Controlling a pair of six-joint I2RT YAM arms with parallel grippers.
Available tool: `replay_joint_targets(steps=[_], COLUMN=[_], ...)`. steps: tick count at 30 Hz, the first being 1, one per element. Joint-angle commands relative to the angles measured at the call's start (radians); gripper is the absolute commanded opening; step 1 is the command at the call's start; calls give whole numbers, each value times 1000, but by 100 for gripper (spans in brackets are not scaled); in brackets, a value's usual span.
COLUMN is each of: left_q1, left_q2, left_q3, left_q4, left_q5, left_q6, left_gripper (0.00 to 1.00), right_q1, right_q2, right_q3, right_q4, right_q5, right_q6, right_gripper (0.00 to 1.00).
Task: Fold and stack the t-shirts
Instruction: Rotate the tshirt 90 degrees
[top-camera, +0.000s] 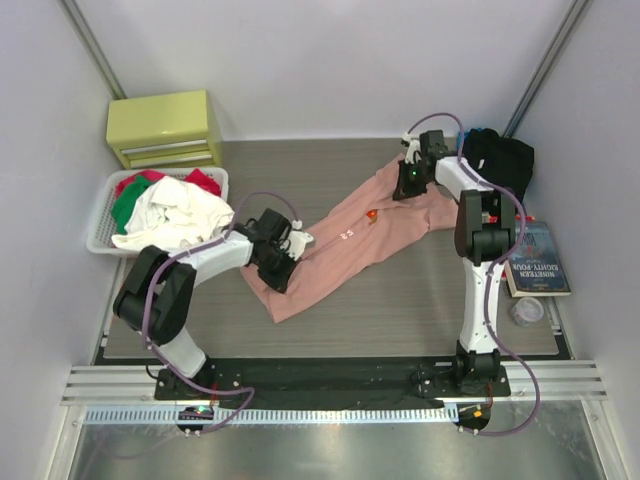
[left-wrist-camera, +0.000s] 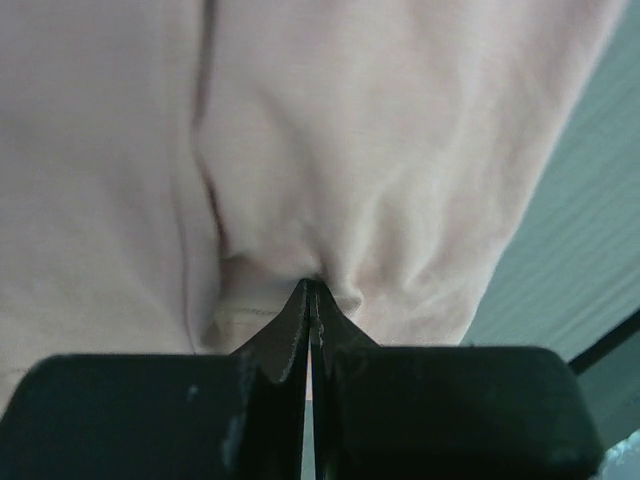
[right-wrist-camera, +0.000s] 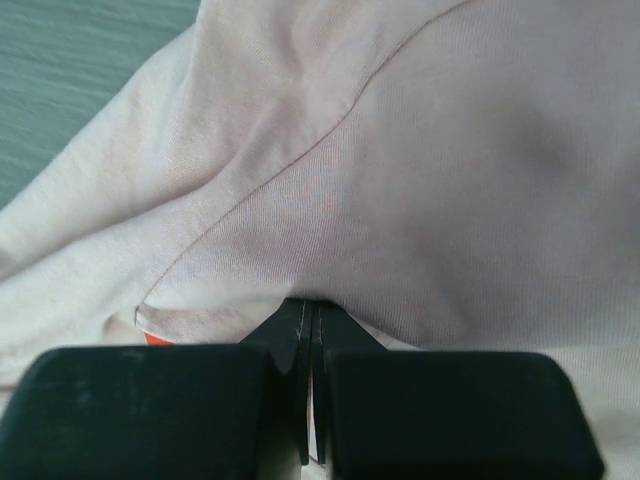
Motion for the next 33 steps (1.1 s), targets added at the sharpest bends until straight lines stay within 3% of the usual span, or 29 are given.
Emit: replay_joint_targets(steps=[1, 10, 17, 28, 33], left_q1=[-85, -233, -263, -270, -269], left_q2=[-103, -129, -94, -129, -129], left_q3=[-23, 14, 31, 6, -38], left_q4=[12, -9, -19, 1, 46], left_q5=[6, 96, 81, -16, -83], left_q6=[35, 40, 51, 72, 89], left_gripper=[0, 0, 0, 0, 0], right_q1=[77, 237, 301, 301, 301], right_q2=[97, 286, 340, 346, 172], right_q3=[88, 367, 430, 423, 286], right_q4=[-77, -209, -226, -212, -73], right_q5=[4, -38, -33, 46, 111], right_q6=[-5, -31, -38, -72, -75], right_gripper=[1, 1, 1, 1, 1])
